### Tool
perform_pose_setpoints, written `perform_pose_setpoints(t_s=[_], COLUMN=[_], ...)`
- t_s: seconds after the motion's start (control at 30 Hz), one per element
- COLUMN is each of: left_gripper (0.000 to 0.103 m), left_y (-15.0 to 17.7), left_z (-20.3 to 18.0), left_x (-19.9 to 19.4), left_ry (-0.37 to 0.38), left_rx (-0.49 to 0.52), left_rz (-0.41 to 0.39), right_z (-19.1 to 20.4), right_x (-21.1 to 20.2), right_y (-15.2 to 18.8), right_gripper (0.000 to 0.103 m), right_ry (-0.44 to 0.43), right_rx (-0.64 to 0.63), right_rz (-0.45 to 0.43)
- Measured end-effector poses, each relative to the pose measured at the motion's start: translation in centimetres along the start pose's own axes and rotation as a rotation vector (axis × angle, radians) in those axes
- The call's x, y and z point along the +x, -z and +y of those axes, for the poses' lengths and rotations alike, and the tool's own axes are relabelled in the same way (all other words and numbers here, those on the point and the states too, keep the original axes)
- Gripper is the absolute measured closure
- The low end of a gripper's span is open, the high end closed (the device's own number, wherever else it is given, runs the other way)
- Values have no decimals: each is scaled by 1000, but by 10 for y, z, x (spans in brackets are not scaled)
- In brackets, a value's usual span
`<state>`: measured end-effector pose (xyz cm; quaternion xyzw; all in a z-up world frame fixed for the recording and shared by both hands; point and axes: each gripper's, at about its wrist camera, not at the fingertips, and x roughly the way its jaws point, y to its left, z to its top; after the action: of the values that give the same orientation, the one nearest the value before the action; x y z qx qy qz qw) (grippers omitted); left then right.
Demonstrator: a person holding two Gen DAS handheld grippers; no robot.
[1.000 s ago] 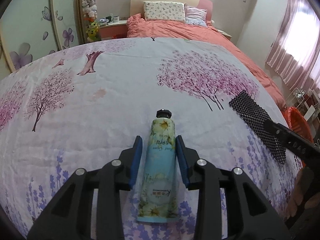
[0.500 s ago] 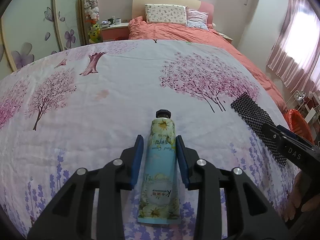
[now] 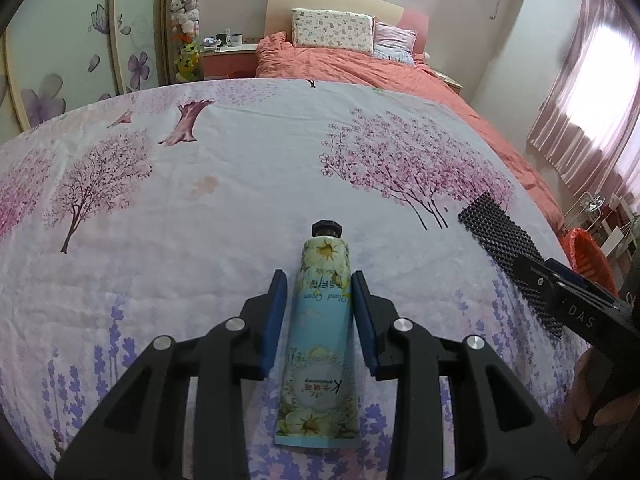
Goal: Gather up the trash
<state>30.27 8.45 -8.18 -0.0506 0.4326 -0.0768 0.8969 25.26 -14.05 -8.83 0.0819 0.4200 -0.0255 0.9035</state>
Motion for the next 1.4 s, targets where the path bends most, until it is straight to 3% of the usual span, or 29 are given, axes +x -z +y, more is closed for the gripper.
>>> perform_pose_setpoints(t_s=[0.37,0.47,0.6,0.73,0.97,1.4], left_gripper=[66,66,67,74,75,75], left_y=[0,0,1,2,3,-3], left_z=[-5,-16,-25,-29,-22,-45], left_x=[1,3,4,4,-3,-48], left_ry=[-30,-83,-126,-125,-87,-42], left_rx=[34,81,118,128,99,134], left_rz=[6,13,17,14,-9,-65], right_z=[1,-1,-14,-24,-37,-44], right_x=[1,0,-3,-5,-28,-83], right_y=[0,0,1,2,4,-1], right_gripper=[42,57,83,96,97,97], right_ry=[23,69,61,29,-81,-133], right_rx=[-14,0,57,78,128,126], right_rz=[3,-4,-16,-16,-73,-186])
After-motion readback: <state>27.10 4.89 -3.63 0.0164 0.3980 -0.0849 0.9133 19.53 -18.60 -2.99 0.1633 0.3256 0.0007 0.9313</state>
